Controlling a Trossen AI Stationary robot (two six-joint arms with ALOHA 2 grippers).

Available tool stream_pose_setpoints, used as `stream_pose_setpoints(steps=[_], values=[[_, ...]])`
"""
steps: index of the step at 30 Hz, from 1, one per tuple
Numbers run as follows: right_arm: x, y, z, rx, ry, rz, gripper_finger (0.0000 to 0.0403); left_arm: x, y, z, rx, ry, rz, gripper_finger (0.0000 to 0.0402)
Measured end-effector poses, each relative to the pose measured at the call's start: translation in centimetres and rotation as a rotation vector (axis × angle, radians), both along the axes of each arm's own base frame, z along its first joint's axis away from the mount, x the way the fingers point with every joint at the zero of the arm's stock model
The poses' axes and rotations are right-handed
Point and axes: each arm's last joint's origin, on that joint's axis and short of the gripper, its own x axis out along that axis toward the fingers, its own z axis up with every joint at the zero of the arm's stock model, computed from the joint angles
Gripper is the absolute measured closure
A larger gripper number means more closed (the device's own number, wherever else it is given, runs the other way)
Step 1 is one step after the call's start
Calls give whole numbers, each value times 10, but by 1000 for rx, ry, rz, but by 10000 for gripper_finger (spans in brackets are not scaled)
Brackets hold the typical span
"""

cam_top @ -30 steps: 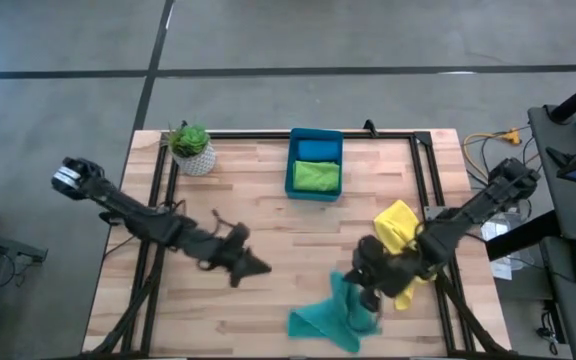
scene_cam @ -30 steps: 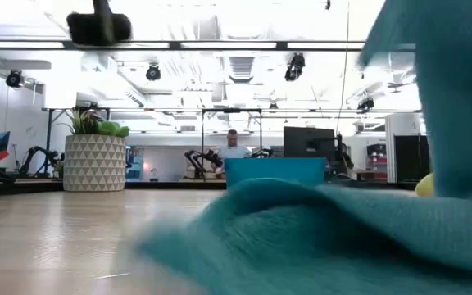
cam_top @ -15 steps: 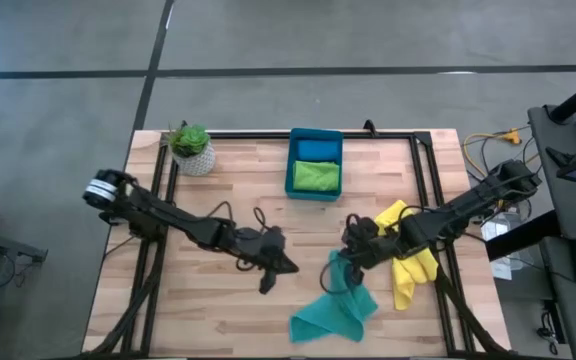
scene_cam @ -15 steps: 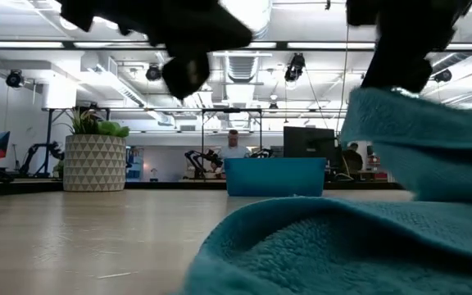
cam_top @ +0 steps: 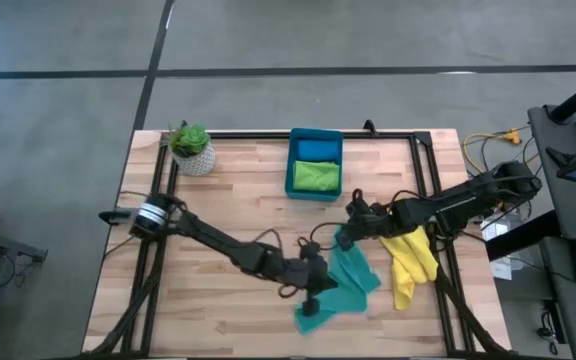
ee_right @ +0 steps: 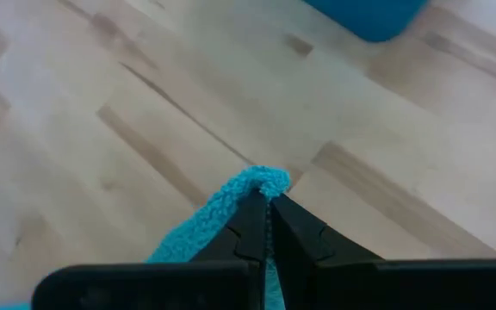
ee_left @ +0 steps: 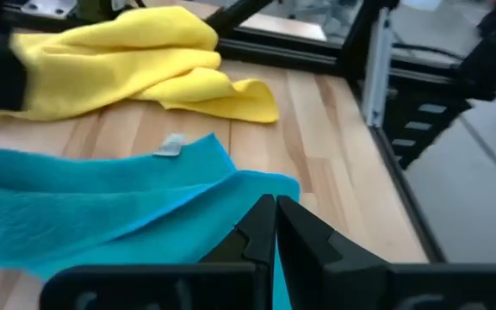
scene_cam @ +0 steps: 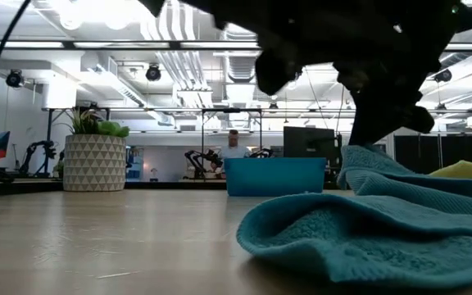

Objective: Fold microfiber towels
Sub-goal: Fold the light blue microfiber cloth

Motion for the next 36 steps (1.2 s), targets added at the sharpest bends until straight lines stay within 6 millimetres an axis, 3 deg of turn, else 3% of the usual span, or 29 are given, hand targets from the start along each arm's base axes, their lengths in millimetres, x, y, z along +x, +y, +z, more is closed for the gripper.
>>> stream_pose_setpoints(steps=[7, 12, 18, 22, 30, 33, 36], values=[[0, -2, -3, -24, -43, 34, 394, 38, -31, -25, 58, 51, 23, 401], [-6, -3, 5, -33, -75, 100, 394, 56, -49, -44, 55, 59, 12, 401], [-21, -4, 21, -23, -141, 197, 394, 64, -52, -41, 50, 31, -23, 390], [-34, -7, 23, -16, -170, 213, 394, 67, -50, -43, 58, 8, -62, 331], [-56, -11, 15, 16, -200, 188, 394, 72, -43, -63, 122, 36, -75, 150], [-62, -12, 15, 38, -219, 187, 394, 73, -37, -71, 176, 92, -42, 120], [-67, -13, 18, 46, -246, 188, 394, 72, -32, -77, 200, 157, -35, 122]])
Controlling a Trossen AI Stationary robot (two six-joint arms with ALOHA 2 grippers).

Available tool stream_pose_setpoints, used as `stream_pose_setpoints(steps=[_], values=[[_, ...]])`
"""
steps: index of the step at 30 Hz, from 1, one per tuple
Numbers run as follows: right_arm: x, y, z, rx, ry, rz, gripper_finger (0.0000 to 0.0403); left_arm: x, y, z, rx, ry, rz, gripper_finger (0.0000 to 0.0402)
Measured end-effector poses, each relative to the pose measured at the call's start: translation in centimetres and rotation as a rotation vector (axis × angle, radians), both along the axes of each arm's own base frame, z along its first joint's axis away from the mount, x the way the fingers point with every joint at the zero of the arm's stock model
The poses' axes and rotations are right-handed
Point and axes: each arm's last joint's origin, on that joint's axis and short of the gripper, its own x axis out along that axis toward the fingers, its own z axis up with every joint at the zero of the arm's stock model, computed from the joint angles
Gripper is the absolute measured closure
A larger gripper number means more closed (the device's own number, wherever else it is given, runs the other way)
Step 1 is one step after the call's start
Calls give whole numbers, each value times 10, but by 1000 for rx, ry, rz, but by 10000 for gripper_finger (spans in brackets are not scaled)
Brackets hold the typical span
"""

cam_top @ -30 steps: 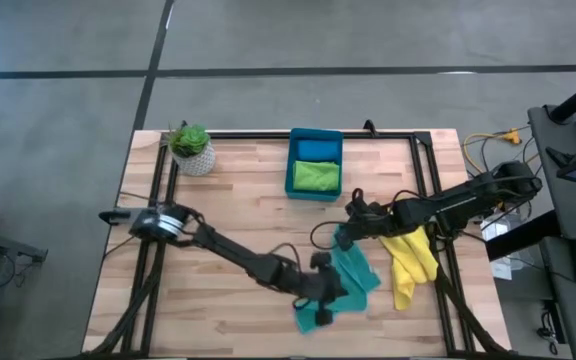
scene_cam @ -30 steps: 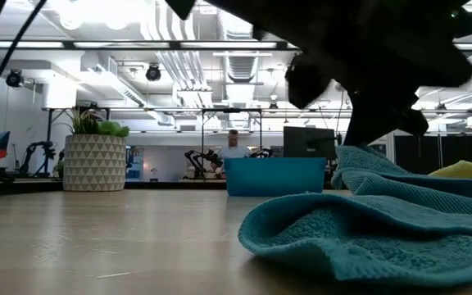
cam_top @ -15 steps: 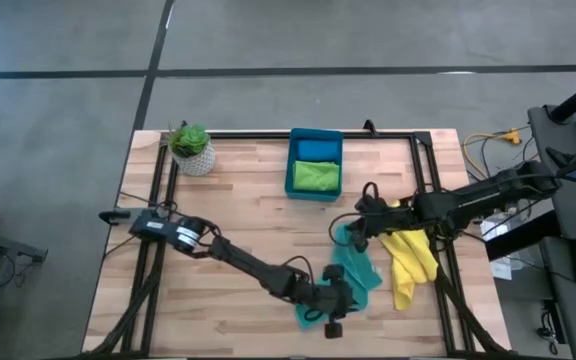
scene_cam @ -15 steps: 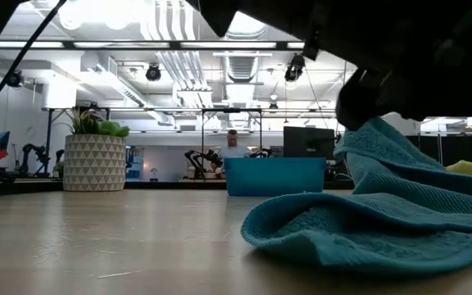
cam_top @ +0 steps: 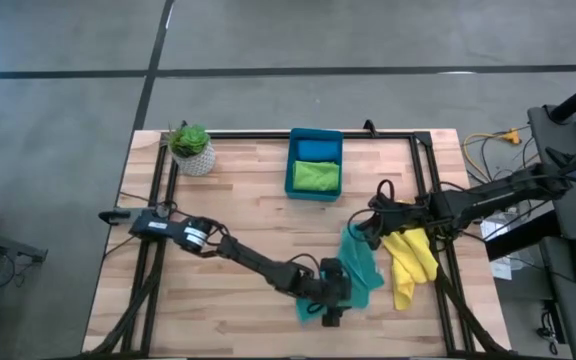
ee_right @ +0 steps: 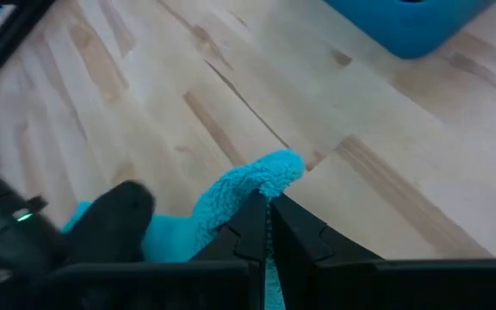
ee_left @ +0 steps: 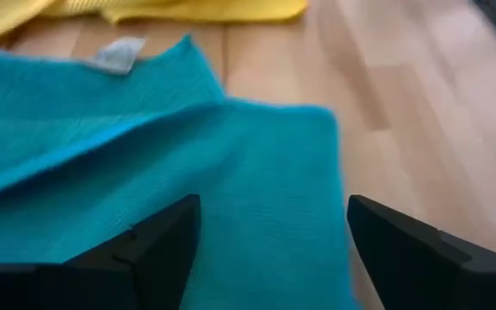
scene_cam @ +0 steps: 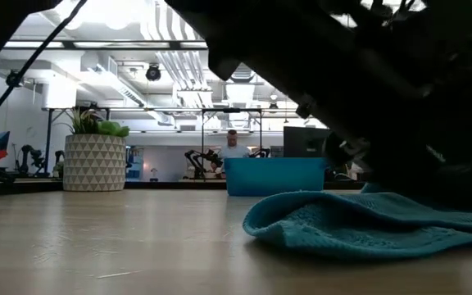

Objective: Fold microfiber towels
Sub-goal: Fold the light blue microfiber cloth

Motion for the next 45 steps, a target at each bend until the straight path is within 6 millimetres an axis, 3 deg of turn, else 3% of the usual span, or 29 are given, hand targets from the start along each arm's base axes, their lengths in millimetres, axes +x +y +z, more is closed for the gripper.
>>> stream_pose_setpoints(steps=[7, 13, 15, 23, 27, 30, 35, 41, 45], values=[[-5, -1, 7, 7, -43, -1, 394, -4, 2, -4, 41, 92, -7, 199], [-5, -1, 7, 7, -43, 0, 394, -10, -2, 4, 64, 157, -21, 364], [-5, -1, 6, 6, -42, 0, 394, -12, -2, 12, 59, 151, -22, 388], [-5, -1, 6, -4, -37, 3, 394, -26, 4, 84, 5, 23, -20, 382], [-6, -1, 3, -6, -28, 4, 394, -30, 5, 78, 15, 75, -24, 381], [-6, -1, 1, -8, -18, 4, 394, -33, 12, 64, -26, 184, 76, 375], [-6, -1, -1, -3, -13, 0, 394, -50, 33, 24, -15, 442, 300, 370], [-6, -1, -2, 3, -9, 2, 394, -57, 37, 25, -105, 414, 322, 370], [-7, -1, -4, 1, -1, 2, 394, -55, 34, 33, -71, 394, 181, 370]])
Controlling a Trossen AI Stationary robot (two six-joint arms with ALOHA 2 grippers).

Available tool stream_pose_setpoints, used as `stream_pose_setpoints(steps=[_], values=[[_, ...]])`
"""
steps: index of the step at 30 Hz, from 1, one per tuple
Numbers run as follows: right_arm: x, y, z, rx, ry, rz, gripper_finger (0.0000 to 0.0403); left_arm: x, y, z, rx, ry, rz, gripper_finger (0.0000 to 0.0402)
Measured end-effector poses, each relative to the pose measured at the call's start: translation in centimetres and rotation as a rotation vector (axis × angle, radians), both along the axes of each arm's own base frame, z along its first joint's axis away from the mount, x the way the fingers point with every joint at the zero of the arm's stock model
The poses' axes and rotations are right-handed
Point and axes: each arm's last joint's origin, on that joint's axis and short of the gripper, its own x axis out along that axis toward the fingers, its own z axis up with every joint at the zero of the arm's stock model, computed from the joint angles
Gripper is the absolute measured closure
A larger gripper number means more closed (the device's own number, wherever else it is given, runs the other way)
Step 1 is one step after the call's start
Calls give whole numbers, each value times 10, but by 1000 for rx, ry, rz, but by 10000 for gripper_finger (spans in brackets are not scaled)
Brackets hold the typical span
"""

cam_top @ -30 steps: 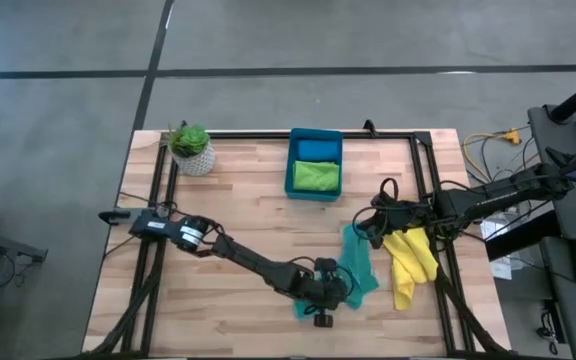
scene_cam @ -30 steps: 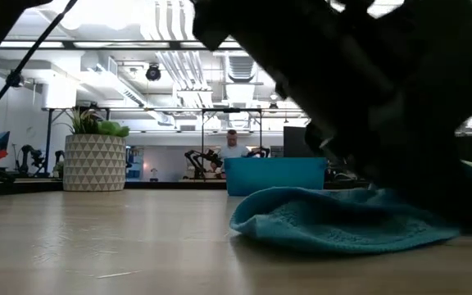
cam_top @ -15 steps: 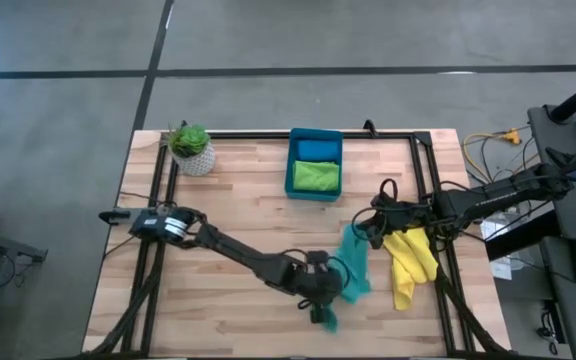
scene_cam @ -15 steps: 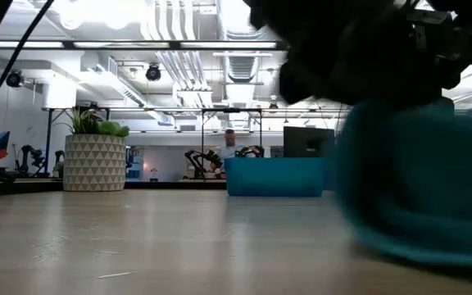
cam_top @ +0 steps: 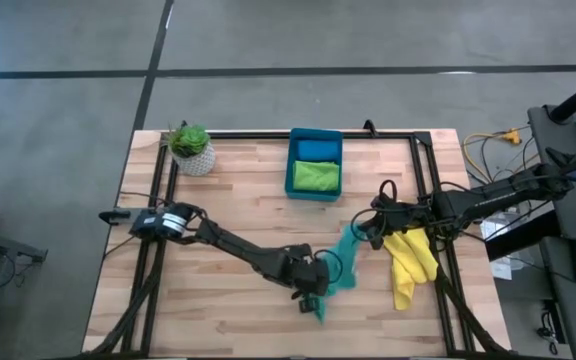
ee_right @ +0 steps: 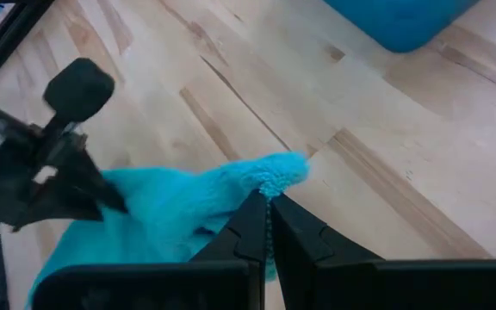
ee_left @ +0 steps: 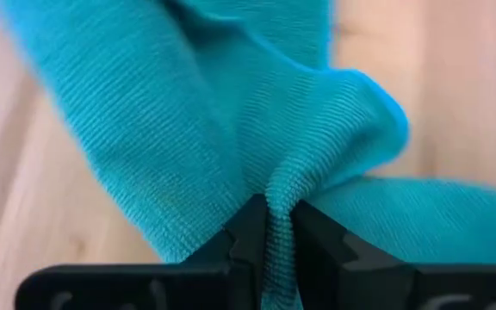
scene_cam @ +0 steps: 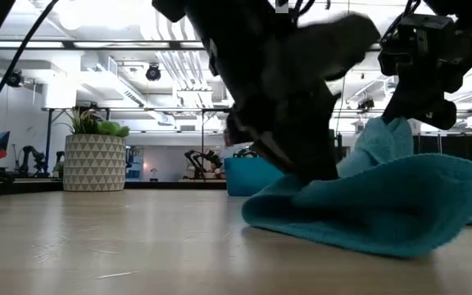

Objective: Fold microfiber towels
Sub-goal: Fold the light blue microfiber cloth

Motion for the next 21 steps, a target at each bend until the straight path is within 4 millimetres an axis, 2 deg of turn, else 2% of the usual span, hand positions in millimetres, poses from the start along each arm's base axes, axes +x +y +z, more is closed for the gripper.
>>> stream_pose_setpoints(steps=[2, 4, 9, 17, 21], values=[[1, 0, -1, 0, 1, 0, 394, 1, 0, 3, 0, 1, -116, 370], [1, 0, -2, -2, 9, 0, 394, 2, 1, 4, 3, 1, -138, 370], [3, 1, -5, -5, 26, 0, 394, 6, 8, 11, -54, -17, -41, 370], [4, 2, -7, -2, 38, -1, 394, 12, 7, 16, -207, -73, 92, 369], [4, 2, -7, -10, 38, 7, 394, 14, 17, 14, -277, -38, 136, 343]])
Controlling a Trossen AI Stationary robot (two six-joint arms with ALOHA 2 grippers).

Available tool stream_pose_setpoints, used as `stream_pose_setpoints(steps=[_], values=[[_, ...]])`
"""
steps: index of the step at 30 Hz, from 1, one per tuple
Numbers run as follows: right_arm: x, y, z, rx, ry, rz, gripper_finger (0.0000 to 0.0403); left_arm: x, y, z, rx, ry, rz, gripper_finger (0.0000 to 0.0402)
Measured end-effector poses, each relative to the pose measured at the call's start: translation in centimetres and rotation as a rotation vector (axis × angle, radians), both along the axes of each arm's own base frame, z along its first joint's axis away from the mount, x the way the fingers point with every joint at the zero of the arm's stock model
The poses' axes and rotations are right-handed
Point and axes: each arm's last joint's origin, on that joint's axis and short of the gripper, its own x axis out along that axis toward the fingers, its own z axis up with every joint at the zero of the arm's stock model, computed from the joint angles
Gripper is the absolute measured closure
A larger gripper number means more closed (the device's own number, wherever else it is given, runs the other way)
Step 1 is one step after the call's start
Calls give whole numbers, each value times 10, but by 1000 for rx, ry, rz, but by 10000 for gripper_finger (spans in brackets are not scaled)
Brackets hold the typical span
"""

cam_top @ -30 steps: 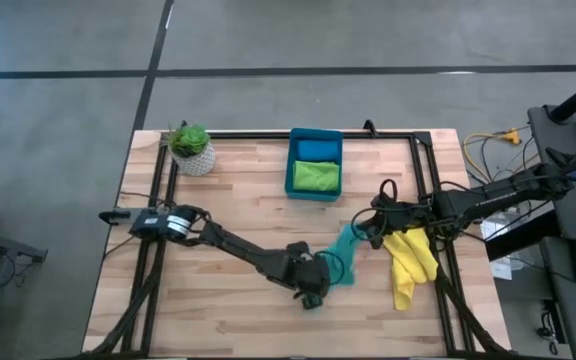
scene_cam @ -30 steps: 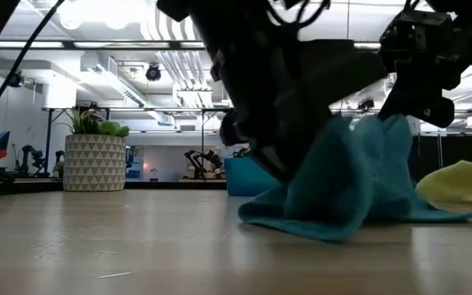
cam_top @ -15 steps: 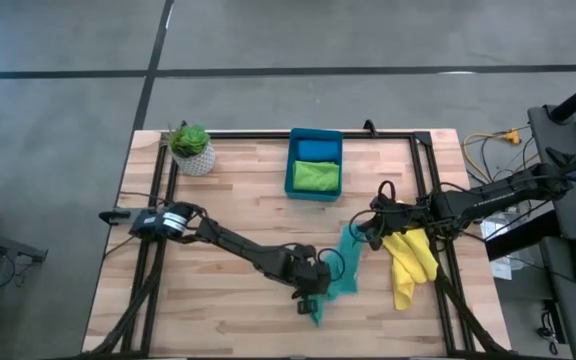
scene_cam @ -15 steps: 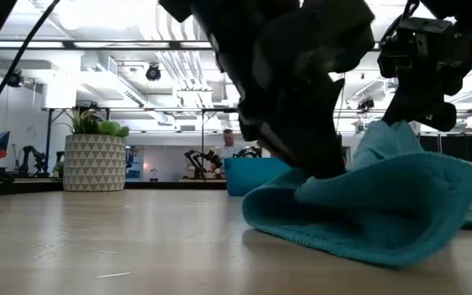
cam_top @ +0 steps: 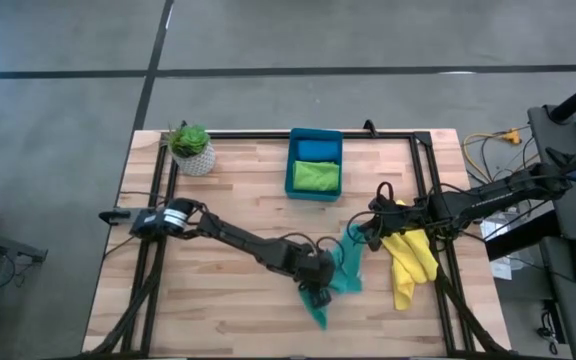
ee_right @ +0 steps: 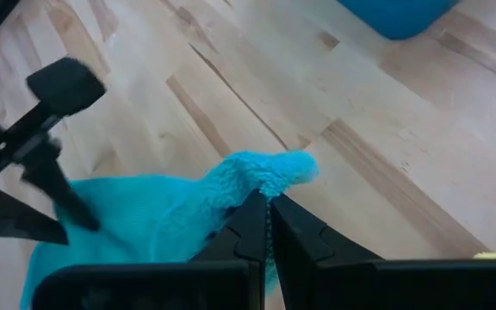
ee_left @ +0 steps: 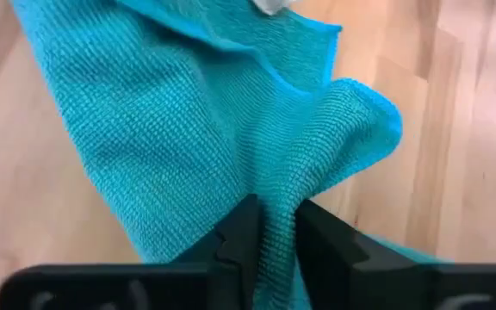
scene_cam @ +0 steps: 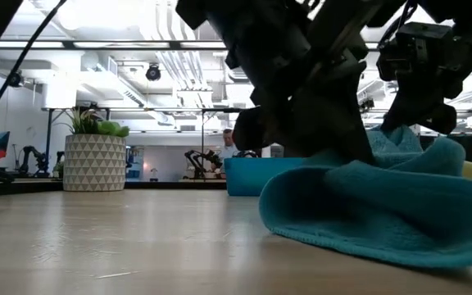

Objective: Fold microfiber towels
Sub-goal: Fold the light blue microfiber cloth

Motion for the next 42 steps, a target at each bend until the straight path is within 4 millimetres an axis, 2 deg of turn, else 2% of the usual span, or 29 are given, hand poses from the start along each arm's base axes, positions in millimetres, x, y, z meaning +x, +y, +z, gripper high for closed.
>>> stream_pose_setpoints(steps=[9, 13, 19, 24, 31, 36, 42], values=[[0, 0, -1, -18, 5, 18, 394, 6, 4, 6, 3, -46, 8, 170], [-1, 0, -2, -23, 10, 22, 394, 11, -7, 17, 47, -166, -92, 130], [-3, -1, -6, -25, 22, 23, 394, 13, -22, 28, 204, -299, -280, 125], [-5, -1, -11, -28, 39, 22, 394, 12, -34, 29, 329, -372, -413, 125], [-7, -1, -17, -12, 57, 34, 394, 14, -45, 2, 341, -329, -455, 125], [-7, -1, -16, -11, 53, 33, 394, 21, -50, -9, 344, -321, -458, 126], [-7, -1, -16, -8, 51, 30, 394, 21, -48, -18, 365, -286, -423, 158]])
